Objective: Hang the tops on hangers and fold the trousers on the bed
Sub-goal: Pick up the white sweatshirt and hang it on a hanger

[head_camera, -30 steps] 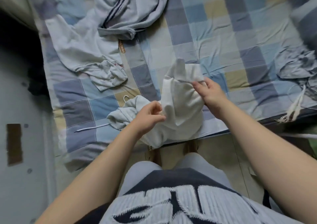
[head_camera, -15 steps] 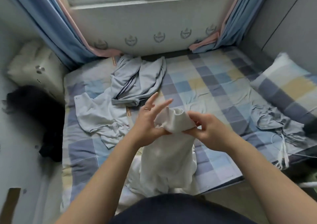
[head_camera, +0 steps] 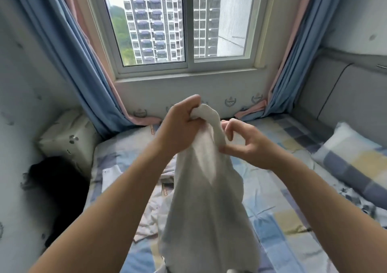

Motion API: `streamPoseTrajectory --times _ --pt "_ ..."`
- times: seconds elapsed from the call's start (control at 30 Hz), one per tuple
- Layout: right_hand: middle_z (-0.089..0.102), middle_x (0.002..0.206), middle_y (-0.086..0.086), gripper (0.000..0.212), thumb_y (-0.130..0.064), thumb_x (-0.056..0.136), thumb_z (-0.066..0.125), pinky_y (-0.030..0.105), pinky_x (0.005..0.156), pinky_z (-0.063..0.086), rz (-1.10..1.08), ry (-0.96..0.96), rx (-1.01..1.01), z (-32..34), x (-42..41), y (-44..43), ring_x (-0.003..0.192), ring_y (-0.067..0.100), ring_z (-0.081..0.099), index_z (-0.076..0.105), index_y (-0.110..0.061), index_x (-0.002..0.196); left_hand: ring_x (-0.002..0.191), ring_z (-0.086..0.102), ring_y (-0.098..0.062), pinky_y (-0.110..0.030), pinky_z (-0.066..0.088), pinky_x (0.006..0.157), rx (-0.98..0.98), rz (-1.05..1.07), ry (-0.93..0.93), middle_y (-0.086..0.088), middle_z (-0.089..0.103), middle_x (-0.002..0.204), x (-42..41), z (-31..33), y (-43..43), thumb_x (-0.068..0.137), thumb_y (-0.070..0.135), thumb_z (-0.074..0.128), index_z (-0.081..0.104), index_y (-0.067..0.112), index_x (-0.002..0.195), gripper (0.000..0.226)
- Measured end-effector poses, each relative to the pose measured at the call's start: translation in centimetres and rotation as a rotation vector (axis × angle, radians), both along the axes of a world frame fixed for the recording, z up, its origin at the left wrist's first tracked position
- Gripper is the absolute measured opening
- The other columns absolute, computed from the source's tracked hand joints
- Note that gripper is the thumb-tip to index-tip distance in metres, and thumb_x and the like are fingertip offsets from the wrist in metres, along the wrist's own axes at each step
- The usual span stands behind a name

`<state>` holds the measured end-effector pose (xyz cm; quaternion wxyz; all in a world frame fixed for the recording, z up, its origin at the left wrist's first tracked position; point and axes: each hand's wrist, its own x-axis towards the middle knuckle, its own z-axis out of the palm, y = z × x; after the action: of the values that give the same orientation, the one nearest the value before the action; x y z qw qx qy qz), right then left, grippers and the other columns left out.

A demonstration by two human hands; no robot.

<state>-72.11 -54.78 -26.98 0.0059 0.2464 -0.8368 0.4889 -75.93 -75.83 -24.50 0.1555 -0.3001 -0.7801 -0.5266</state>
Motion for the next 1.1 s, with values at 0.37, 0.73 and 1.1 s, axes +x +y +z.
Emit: streamPoseTrajectory --times 0.37,0.73,1.1 --pt "0.069 0.074 0.002 0.016 -0.026 0.071 0.085 0.030 0.064 0.054 -0.063 -0.198 -0.173 2.4 -4.8 -1.3 0.068 0.017 0.066 0.072 -0.017 0.075 0.053 0.029 -0.004 -0.024 0.021 0.051 -0.030 0.353 0.337 0.009 0.031 0.058 -4.5 13.6 -5.8 0.082 0.003 0.058 0.031 0.024 0.064 0.039" --pt "0.053 0.065 0.001 0.021 -0.009 0.089 0.075 0.026 0.059 0.040 -0.220 -0.177 -0.072 2.9 -7.2 3.0 0.063 0.014 0.048 0.061 -0.004 0.074 0.050 0.042 -0.012 -0.027 0.035 0.050 0.188 0.618 0.069 0.008 0.048 0.053 -10.2 15.3 -11.5 0.087 0.026 0.063 0.060 0.012 0.074 0.019" --pt "0.071 0.089 0.006 0.017 -0.011 0.102 0.057 0.028 0.071 0.055 -0.128 -0.083 -0.470 10.2 -6.1 -4.7 0.082 0.018 0.066 0.074 -0.013 0.103 0.107 0.066 -0.017 -0.040 0.056 0.093 -0.330 0.140 -0.657 0.004 0.067 0.123 -7.4 8.9 -8.9 0.096 0.041 0.065 0.066 0.025 0.125 0.033"
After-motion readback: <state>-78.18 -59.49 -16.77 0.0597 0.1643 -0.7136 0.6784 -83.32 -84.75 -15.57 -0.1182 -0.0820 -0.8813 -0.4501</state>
